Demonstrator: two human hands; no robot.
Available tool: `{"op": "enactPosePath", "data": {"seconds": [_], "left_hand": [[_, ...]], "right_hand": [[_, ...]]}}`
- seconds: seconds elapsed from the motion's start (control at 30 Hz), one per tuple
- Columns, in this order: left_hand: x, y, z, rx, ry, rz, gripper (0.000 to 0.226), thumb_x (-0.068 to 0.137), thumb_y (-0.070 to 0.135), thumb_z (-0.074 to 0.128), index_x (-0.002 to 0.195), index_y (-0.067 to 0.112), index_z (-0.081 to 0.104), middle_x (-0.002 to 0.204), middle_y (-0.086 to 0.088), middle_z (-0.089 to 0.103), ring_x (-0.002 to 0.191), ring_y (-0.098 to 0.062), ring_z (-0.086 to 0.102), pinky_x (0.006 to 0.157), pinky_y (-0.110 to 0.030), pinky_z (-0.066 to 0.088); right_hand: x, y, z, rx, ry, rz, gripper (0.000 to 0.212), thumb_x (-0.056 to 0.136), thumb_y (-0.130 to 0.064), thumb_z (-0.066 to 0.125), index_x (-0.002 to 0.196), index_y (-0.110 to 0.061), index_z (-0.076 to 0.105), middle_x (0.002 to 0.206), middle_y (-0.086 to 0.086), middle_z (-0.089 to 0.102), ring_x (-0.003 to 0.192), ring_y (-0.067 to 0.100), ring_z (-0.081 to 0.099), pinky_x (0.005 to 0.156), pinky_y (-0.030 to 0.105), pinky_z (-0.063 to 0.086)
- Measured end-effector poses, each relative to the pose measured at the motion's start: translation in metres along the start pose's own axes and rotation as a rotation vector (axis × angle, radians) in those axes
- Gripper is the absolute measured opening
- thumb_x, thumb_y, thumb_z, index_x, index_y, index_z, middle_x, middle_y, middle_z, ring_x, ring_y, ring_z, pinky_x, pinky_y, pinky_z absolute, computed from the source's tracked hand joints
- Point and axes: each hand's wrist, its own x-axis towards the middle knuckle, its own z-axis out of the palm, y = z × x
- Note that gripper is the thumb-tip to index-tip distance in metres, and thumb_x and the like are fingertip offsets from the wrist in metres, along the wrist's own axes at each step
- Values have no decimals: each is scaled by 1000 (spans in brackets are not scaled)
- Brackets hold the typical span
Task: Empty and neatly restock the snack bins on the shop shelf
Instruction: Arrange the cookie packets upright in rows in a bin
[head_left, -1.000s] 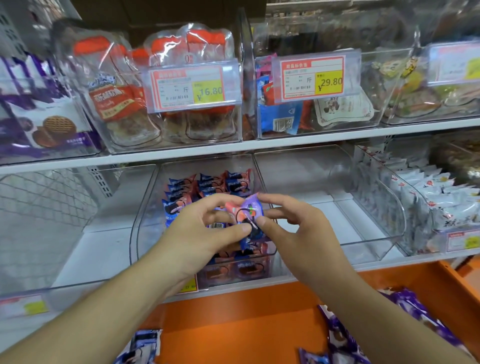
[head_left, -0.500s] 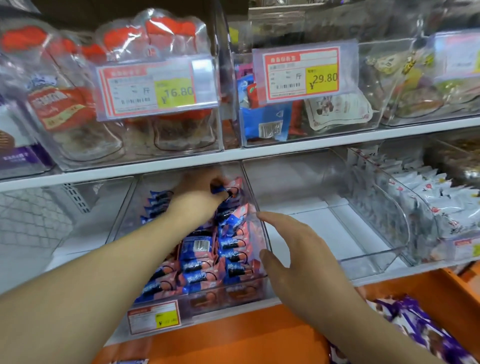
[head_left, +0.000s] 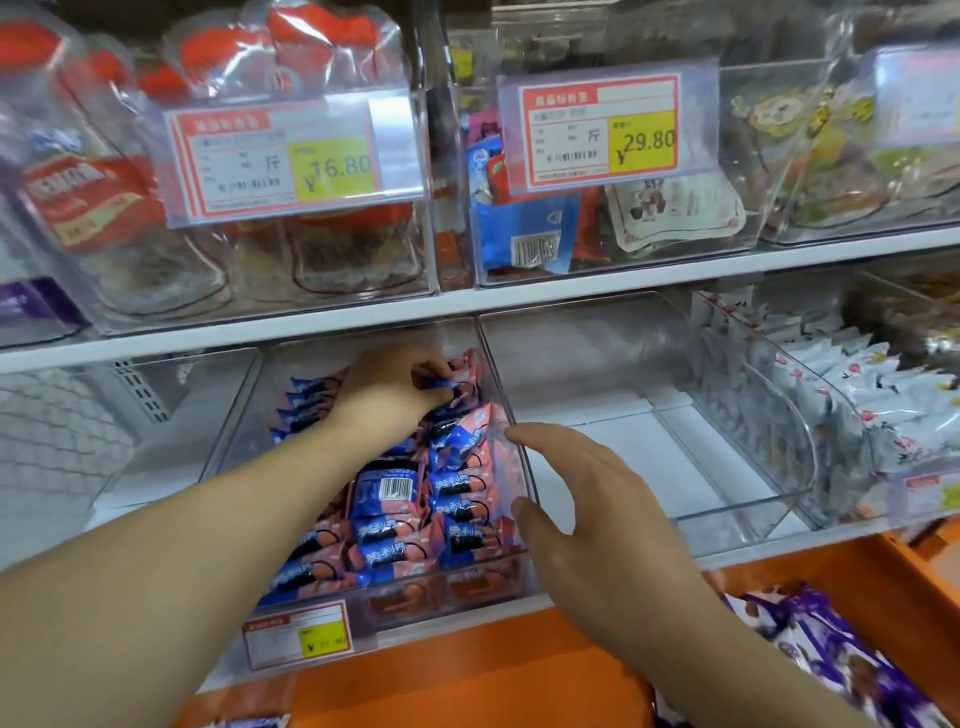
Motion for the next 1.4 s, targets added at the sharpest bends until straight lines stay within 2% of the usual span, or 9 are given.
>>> {"op": "enactPosePath", "data": {"seconds": [0.2, 0.37, 0.47, 0.63, 0.73, 0.83, 1.0, 1.2, 1.4], "left_hand": [[0, 5, 4, -37, 56, 7, 17, 89, 14, 80, 102, 26, 79, 100, 13, 73, 91, -2, 65, 73, 0, 39], [0, -4, 13, 105, 26, 52, 12, 95, 25, 75, 105, 21, 81, 110, 4, 77, 99, -15, 70, 92, -28, 53], [-1, -4, 14, 143, 28, 114, 23, 101, 33, 64, 98, 18, 80, 104, -1, 73, 95, -20, 66, 90, -39, 55], [-35, -1, 2, 86, -17, 216, 39, 81, 62, 78, 106, 32, 74, 105, 13, 64, 95, -5, 61, 85, -27, 52], [-48, -5, 4, 166, -96, 196, 38, 81, 47, 85, 112, 31, 70, 98, 17, 65, 88, -2, 61, 85, -31, 56], [-40, -10, 7, 183, 35, 172, 31, 88, 34, 82, 115, 29, 70, 104, 15, 70, 91, -4, 63, 85, -25, 54], [-26, -20, 10, 346, 108, 202, 30, 86, 40, 81, 114, 34, 73, 114, 9, 66, 115, -22, 56, 103, -42, 44], [-28, -31, -3, 358, 44, 196, 49, 82, 46, 84, 128, 39, 69, 129, 6, 63, 123, -23, 51, 105, -35, 36], [-40, -43, -28, 416, 101, 116, 25, 82, 41, 86, 102, 31, 76, 102, 5, 69, 95, -22, 65, 94, -40, 52]], "right_hand": [[-1, -2, 0, -5, -9, 3, 55, 103, -29, 61, 150, -50, 41, 129, -49, 32, 118, -24, 17, 86, -15, 8], [0, -2, 0, -6, -24, 13, 55, 103, -30, 61, 149, -51, 41, 113, -60, 20, 115, -26, 15, 84, -15, 8], [0, -1, -1, 6, -22, 12, 55, 103, -30, 62, 149, -50, 42, 115, -59, 22, 117, -25, 16, 85, -15, 8], [0, -1, -1, 15, -5, 4, 53, 102, -29, 62, 148, -49, 44, 122, -53, 30, 118, -23, 19, 87, -15, 10], [0, -2, 1, 9, 5, 5, 53, 102, -29, 62, 148, -47, 45, 136, -43, 36, 121, -21, 21, 87, -14, 10], [-1, -3, 1, -5, 11, 6, 54, 102, -29, 62, 149, -47, 44, 145, -38, 37, 123, -20, 20, 89, -13, 9], [-1, -3, 0, -13, 13, 15, 55, 102, -30, 62, 151, -47, 42, 149, -38, 35, 124, -20, 19, 90, -11, 10], [-1, 1, 1, -13, 11, 9, 55, 101, -28, 64, 149, -45, 45, 148, -37, 38, 127, -16, 24, 89, -11, 14], [-2, 0, 1, -11, 6, 27, 55, 101, -29, 64, 149, -46, 44, 135, -43, 34, 128, -17, 23, 88, -10, 15]]}}
